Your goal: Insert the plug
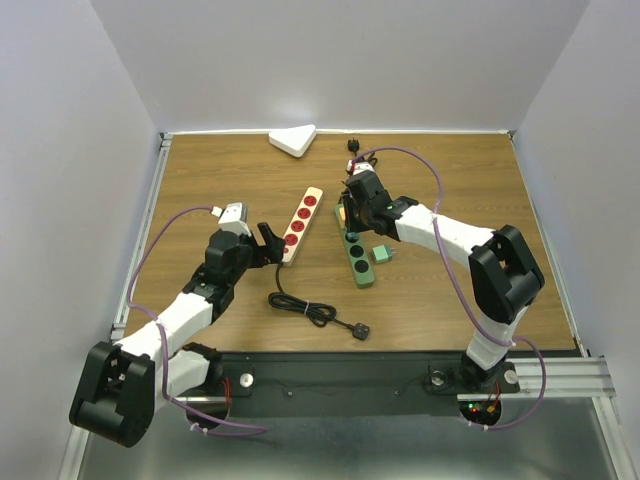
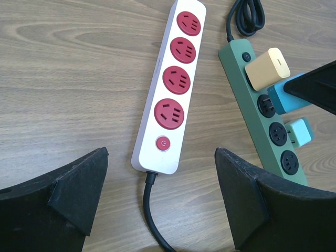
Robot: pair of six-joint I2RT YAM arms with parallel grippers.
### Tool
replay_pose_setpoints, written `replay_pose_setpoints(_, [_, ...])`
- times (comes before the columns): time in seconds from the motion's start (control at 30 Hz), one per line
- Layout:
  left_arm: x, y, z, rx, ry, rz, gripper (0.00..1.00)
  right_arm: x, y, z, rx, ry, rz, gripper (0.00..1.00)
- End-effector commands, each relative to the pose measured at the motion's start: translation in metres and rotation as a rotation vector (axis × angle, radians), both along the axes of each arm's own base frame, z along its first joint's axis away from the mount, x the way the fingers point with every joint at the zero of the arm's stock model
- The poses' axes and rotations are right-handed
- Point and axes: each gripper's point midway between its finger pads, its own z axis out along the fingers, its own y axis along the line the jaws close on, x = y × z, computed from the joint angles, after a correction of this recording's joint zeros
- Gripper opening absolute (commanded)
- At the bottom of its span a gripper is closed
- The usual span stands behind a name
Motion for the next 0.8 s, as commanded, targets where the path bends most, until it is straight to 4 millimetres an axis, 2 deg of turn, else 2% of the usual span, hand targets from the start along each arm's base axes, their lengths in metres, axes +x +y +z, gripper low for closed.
replay_pose_setpoints(0.0, [0.002,0.0,0.013,-0.01,-0.056,-0.005,0.94,0.001,-0.006,0.006,-0.036,-0.013,-0.026,0.0])
replay_pose_setpoints(0.23, [0.002,0.001,0.015,-0.008,-0.063,-0.002,0.94,-0.006,-0.001,-0.003,-0.014,0.028,-0.008,0.0])
replay_pose_setpoints(0.57, [0.002,0.001,0.017,-0.011,-0.069,-0.005,0.94,-0.017,-0.004,-0.011,-0.034,0.063,-0.025,0.0])
replay_pose_setpoints(0.77, [0.002,0.001,0.017,-0.01,-0.067,-0.003,0.94,-0.018,-0.004,-0.01,-0.041,0.071,-0.038,0.01])
